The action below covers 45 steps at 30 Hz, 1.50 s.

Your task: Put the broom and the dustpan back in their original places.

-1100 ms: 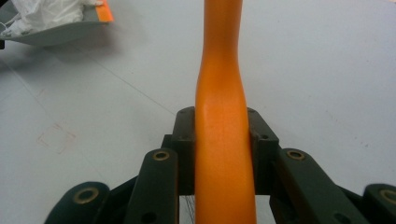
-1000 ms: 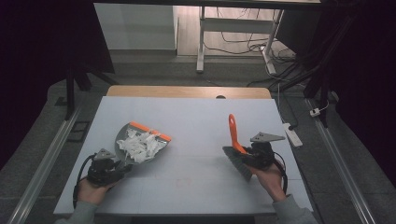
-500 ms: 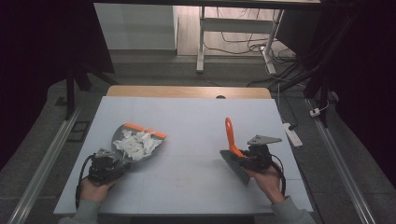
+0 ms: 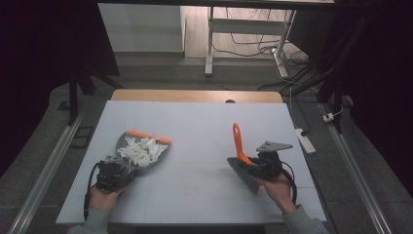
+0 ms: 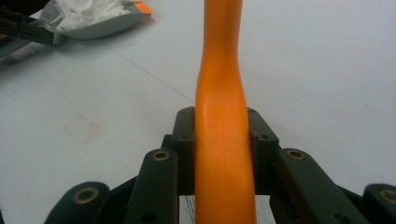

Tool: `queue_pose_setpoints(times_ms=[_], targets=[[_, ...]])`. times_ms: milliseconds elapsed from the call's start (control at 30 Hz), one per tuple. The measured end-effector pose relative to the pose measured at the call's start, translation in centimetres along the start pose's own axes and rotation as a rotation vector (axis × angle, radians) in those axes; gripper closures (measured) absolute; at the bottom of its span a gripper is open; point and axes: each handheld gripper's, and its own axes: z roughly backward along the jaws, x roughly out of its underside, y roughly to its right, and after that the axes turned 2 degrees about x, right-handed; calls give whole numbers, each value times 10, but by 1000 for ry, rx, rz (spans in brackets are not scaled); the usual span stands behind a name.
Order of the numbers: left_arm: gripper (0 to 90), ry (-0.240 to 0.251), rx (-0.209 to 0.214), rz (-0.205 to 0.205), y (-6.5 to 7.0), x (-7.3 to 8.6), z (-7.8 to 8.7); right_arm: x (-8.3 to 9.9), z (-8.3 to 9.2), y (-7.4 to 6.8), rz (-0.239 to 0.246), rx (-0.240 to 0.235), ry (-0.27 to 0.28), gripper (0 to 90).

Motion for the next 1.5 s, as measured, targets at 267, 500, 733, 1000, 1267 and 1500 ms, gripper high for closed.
queue_pose_setpoints(times_ms=[267, 500, 733, 1000, 1267, 1500], targets=[[614, -9, -21, 35, 7, -2, -7, 0, 0, 0, 2, -1, -1, 703], [613, -6, -22, 60, 10, -3, -10, 2, -3, 0, 0, -6, -17, 703], [610, 3, -26, 67, 12, -2, -11, 3, -5, 1, -2, -9, -24, 703], [545, 14, -16, 44, 16, 0, -9, 3, -5, 3, -5, -5, -25, 703], [382, 16, -11, 14, 17, 0, -8, 3, -6, 4, -6, -6, -27, 703], [308, 21, -7, -5, 17, 1, -5, 3, -6, 4, -4, -13, -26, 703]])
